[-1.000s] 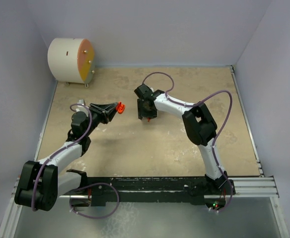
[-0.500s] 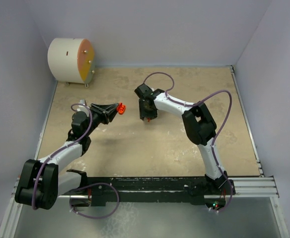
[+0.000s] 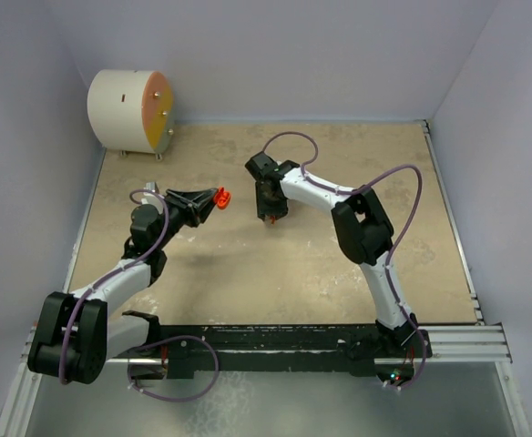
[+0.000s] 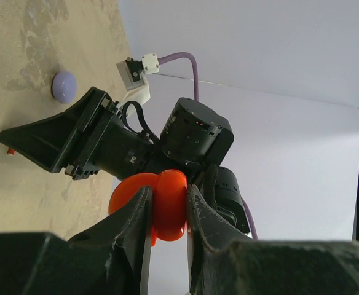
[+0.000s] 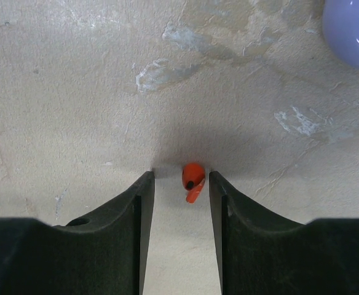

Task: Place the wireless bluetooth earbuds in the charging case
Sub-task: Pick up the earbud from the center of the board.

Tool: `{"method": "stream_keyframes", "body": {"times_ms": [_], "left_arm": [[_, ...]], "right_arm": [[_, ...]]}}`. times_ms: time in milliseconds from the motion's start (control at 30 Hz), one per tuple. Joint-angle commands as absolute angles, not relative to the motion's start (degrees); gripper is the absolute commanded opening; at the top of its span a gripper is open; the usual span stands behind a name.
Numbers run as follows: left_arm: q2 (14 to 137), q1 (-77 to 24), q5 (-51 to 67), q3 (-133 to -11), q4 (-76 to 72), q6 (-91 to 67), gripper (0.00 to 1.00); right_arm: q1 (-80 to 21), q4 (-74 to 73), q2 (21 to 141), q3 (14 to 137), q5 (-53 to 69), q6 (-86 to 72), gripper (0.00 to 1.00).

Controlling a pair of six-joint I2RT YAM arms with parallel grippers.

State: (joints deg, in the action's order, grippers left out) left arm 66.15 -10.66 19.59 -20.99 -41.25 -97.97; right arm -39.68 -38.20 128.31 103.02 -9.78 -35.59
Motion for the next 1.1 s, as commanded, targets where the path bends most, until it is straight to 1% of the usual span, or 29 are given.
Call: {"method": "stream_keyframes", "body": {"times_ms": [0,467,1067], "left_arm": [[65.9,-10.0,20.7,-21.3,-45.2,-98.4,0.0],[65.4,-9.7,21.2,-21.2,-45.2,-98.6,0.0],[65.7,-9.4,21.6,-21.0,-45.4,-98.6,0.0]], "right_arm": [[-39.4,-41.2,130.7,104.9,-10.8,-36.8,0.43],[-39.1,-41.3,131.4,105.2,-10.6,-36.9,0.41],[-38.7,-41.1,131.3,104.5,-10.3,-37.2,0.29]]}}
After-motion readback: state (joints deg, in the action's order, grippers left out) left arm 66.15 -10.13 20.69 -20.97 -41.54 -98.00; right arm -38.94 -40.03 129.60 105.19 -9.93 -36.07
